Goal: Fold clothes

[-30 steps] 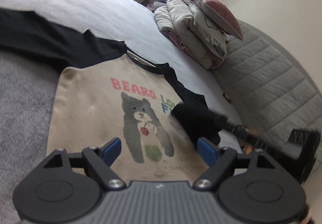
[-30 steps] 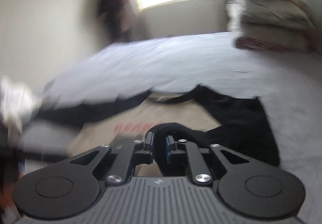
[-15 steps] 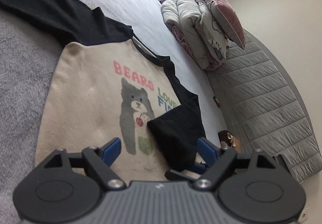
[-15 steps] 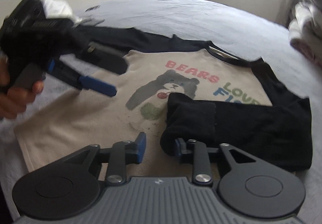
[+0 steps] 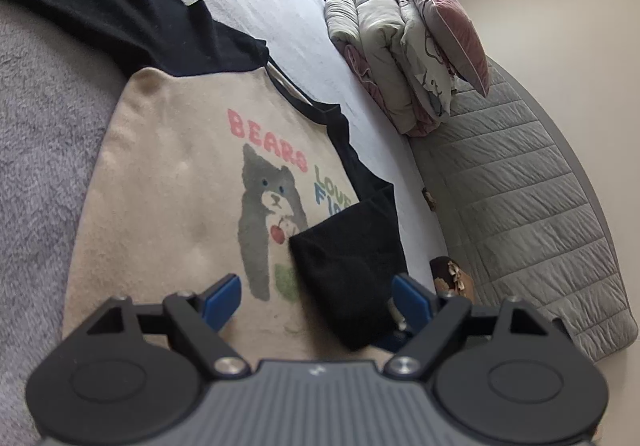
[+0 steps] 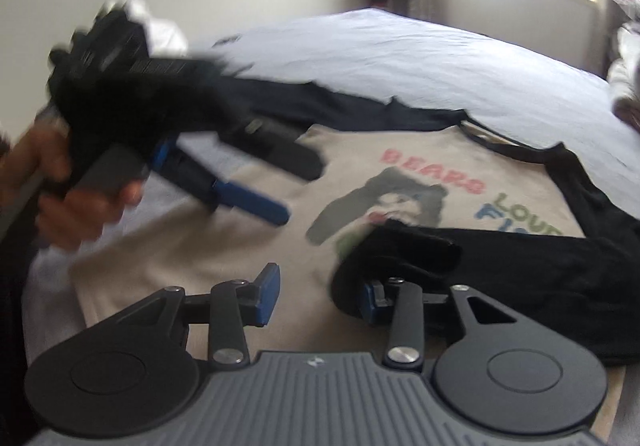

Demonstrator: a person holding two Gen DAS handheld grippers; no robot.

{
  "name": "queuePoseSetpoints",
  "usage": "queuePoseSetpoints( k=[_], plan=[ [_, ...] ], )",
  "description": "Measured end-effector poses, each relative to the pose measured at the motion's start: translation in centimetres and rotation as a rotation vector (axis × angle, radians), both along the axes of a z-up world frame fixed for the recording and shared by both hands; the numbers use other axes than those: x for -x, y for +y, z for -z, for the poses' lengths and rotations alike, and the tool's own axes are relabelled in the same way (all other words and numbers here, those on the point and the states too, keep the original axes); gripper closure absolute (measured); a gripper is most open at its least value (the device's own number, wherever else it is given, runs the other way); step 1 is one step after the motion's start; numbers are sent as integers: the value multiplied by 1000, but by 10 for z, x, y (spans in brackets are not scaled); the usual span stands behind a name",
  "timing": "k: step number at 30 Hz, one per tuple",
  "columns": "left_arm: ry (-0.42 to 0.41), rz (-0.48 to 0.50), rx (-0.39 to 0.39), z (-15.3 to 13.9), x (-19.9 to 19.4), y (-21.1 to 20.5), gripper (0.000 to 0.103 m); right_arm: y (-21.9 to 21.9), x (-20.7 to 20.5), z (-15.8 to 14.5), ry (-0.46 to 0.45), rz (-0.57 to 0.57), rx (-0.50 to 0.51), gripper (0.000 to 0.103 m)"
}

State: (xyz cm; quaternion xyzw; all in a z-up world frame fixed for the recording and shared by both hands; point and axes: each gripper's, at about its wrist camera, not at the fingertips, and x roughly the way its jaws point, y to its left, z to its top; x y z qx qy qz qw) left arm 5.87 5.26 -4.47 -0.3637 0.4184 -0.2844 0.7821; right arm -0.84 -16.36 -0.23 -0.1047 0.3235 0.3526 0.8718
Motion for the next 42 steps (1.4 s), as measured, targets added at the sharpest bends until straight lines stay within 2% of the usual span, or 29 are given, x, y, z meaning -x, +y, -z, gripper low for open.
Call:
queuePoseSetpoints(
  k=[3,9,12,15,16,17,18,19,24,26,29,35,39,40,41,42],
  plan=[
    [1,4,-8,1,0,-1,19,2,6,-4,-9,-29,-6,60],
    [-10,9,-30,2,1,-4,20,-11,-1,-8,-2,41,12,60],
    [-18,10,-45,3,2,-5,28,-22,-6,-8,-10,102,66,59],
    [-32,7,-75,3,4,-9,45,-39,-9,-6,-39,185,129,53],
    [-42,15,-92,3,4,-11,61,-45,-11,-5,-46,219,145,52],
    [-52,28,-110,4,5,-14,84,-52,-13,-4,-52,254,160,50],
    [-65,45,-137,4,5,-18,95,-59,-16,-3,-58,293,171,48],
    [-81,51,-164,4,7,-21,98,-66,-18,-3,-63,334,182,48],
    [-207,-1,-287,-18,25,-25,99,-97,-29,3,-96,489,288,47],
    [-219,-46,-370,-31,34,-23,100,-109,-33,5,-102,532,320,47],
    [-224,-91,-421,-42,48,-13,102,-121,-38,11,-91,572,325,47],
    [-127,-121,-372,-34,55,8,102,-125,-41,15,-104,540,358,43],
    [-132,-37,-371,-32,50,2,99,-125,-37,10,-107,519,389,43],
    [-123,-32,-370,-30,48,1,90,-125,-36,9,-101,517,394,43],
    [-115,-30,-365,-28,47,1,75,-124,-34,7,-98,511,396,43],
    [-106,-39,-360,-26,46,2,65,-123,-33,5,-96,504,396,43]
  ],
)
